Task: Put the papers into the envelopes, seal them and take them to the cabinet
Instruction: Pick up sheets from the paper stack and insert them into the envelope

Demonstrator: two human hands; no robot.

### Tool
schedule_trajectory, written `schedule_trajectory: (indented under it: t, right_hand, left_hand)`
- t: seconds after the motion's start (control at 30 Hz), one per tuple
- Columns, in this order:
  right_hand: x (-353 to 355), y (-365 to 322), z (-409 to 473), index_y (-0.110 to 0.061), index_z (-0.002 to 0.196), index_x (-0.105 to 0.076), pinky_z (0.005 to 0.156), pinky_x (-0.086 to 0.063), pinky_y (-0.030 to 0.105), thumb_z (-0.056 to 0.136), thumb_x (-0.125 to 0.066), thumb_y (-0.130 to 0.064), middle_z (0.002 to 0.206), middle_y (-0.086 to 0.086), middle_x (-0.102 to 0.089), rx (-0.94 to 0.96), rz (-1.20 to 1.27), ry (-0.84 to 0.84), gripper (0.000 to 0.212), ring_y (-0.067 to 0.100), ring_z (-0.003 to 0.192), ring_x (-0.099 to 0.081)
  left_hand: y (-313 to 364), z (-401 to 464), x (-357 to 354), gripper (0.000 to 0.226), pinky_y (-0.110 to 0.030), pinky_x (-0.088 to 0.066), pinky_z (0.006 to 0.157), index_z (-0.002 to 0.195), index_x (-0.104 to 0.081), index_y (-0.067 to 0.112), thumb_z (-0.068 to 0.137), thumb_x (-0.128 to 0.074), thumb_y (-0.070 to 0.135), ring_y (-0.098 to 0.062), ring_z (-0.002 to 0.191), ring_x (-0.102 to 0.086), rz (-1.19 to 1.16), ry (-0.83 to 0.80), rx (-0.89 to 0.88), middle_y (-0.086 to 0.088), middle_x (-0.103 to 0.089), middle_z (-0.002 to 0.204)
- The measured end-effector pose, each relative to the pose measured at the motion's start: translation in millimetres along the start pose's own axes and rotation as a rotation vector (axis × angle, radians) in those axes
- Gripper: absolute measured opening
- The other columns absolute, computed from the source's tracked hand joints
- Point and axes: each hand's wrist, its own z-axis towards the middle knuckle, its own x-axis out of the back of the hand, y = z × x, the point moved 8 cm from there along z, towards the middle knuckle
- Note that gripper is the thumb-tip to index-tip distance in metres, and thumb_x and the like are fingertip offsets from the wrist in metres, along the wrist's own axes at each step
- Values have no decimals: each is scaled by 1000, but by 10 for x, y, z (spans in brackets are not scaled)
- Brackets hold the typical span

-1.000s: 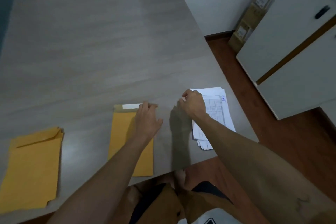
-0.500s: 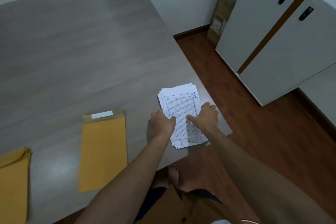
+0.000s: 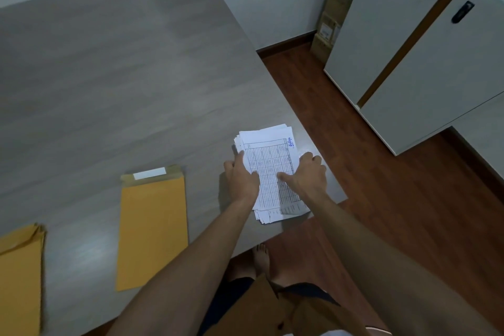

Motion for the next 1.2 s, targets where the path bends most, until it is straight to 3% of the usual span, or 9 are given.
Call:
schedule_trajectory:
  t: [0.07,0.23,0.4,0.47,0.63,0.73,0.97,1.1,1.2]
  right_hand:
    - [0,3,-3,-13,125,-43,88,-50,41,69,-75,-61,128,11,-49,4,-3,6,80,29,117,-51]
    - [-8,3,9,-14,125,-43,88,-50,40,71,-75,-61,127,10,-49,21,-8,2,78,28,116,-51]
    - [-2,1,5,-13,124,-43,87,-49,40,72,-75,-60,127,11,-48,34,-8,8,77,28,116,-50]
    - [3,-3,2,-12,123,-43,86,-49,39,72,-74,-60,127,11,-48,43,-7,12,77,28,115,-50]
    - [4,1,-2,-11,123,-43,86,-50,40,73,-75,-58,127,11,-48,46,4,17,76,28,115,-50]
    - [-4,6,2,-11,124,-42,85,-49,41,72,-75,-57,127,12,-48,51,9,15,77,30,115,-50]
    - [-15,31,18,-12,123,-43,85,-49,39,72,-76,-58,126,11,-48,44,7,19,76,28,114,-50]
    - [-14,45,8,-13,122,-44,84,-48,39,71,-76,-58,124,10,-49,58,32,35,75,28,111,-50]
    - [-18,45,6,-15,122,-44,84,-48,37,71,-75,-61,123,8,-49,59,28,41,74,25,111,-50]
  left_hand:
    - [-13,21,-24,55,-28,-39,72,143,-44,29,92,-65,34,-11,93,-42,33,-8,5,-1,-47,121]
    - [-28,127,19,44,-32,-49,81,129,-57,22,89,-67,39,-21,104,-53,66,19,21,-2,-47,115]
    - [102,111,-32,51,-36,-45,99,139,-48,16,95,-60,39,-21,114,-47,237,23,-127,-6,-45,125]
    - [115,105,-20,52,-36,-44,101,138,-50,15,94,-62,39,-22,117,-47,206,21,-95,-6,-45,127]
    - [89,249,24,53,-28,-45,84,129,-61,13,84,-74,40,-23,109,-57,-55,-38,181,-6,-50,129]
    - [58,370,-25,48,-35,-54,88,112,-68,15,74,-77,43,-25,100,-66,-139,-120,246,-4,-65,119]
    - [124,265,-307,55,-44,-57,78,110,-39,28,76,-81,33,-25,96,-64,-132,-193,81,0,-61,113]
    - [-12,194,-346,41,-30,-43,64,112,-52,34,80,-77,37,-13,83,-58,-178,-139,65,7,-67,114]
    - [15,141,-260,40,-35,-52,75,120,-60,30,83,-71,42,-16,104,-59,-35,-19,-115,4,-63,123]
